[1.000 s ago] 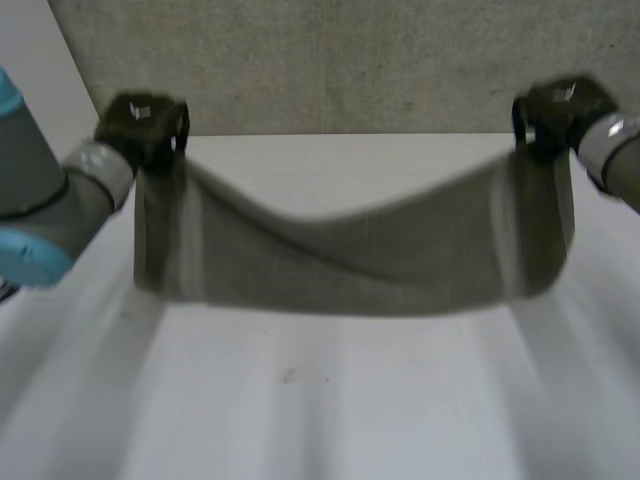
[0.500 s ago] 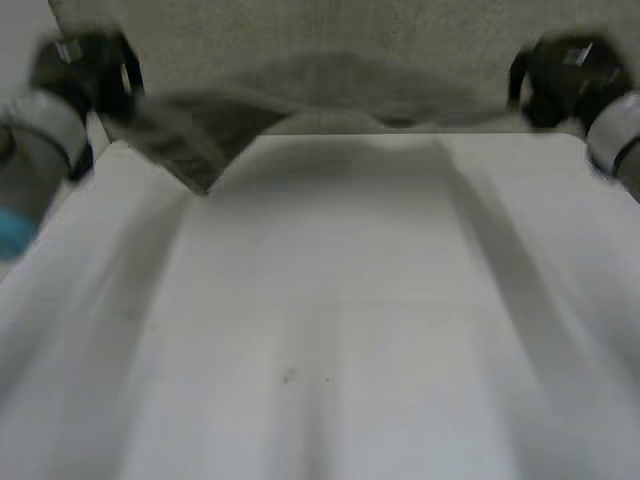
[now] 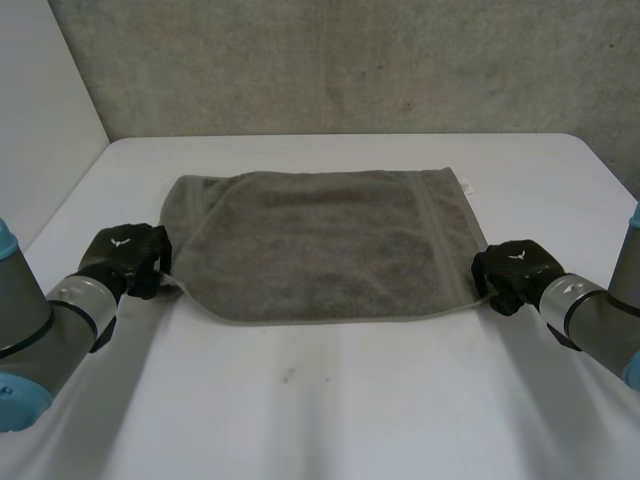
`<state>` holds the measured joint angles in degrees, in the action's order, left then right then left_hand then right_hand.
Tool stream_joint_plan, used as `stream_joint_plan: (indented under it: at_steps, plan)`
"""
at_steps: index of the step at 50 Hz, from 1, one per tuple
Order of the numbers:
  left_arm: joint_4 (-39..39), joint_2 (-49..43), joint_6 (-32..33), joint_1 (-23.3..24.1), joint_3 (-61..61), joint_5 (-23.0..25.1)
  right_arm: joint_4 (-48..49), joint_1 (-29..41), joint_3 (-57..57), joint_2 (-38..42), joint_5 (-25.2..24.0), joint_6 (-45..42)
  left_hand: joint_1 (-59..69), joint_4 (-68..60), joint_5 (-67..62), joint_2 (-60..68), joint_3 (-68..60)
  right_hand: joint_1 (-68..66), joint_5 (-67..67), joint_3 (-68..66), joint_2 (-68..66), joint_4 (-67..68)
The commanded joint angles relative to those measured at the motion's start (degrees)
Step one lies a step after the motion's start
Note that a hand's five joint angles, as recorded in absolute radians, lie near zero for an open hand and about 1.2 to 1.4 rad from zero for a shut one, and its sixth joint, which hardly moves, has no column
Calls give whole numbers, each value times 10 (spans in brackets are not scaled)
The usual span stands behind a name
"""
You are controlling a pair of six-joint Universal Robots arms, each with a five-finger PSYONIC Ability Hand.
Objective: Fold the towel.
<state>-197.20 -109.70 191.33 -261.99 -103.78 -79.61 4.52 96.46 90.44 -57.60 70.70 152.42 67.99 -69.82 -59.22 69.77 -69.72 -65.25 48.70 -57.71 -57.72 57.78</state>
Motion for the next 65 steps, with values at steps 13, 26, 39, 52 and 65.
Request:
stream_joint_plan:
  at_steps: [13, 26, 39, 52, 65]
  plan:
    - [2, 2, -4, -9, 9, -1, 42, -16, 3, 19, 0, 0, 120, -102, -108, 102, -103, 239, -173, 163, 164, -164]
    - [2, 1, -4, -9, 9, 0, 78, -15, -4, 33, 1, 2, 120, -102, -108, 102, -103, 168, -103, 93, 93, -94]
    - [3, 1, -4, -9, 9, 0, 102, -8, -54, 43, 17, 75, 120, -102, -108, 102, -103, 178, -113, 103, 103, -103]
    - [3, 2, -4, -10, 6, 1, 3, -8, -55, 46, 5, 36, 120, -102, -108, 102, -103, 261, -195, 185, 185, -186]
    - [3, 2, -4, -10, 5, 1, 2, -4, -75, 71, 10, 5, 120, -102, -108, 102, -103, 69, -4, -6, -6, 5]
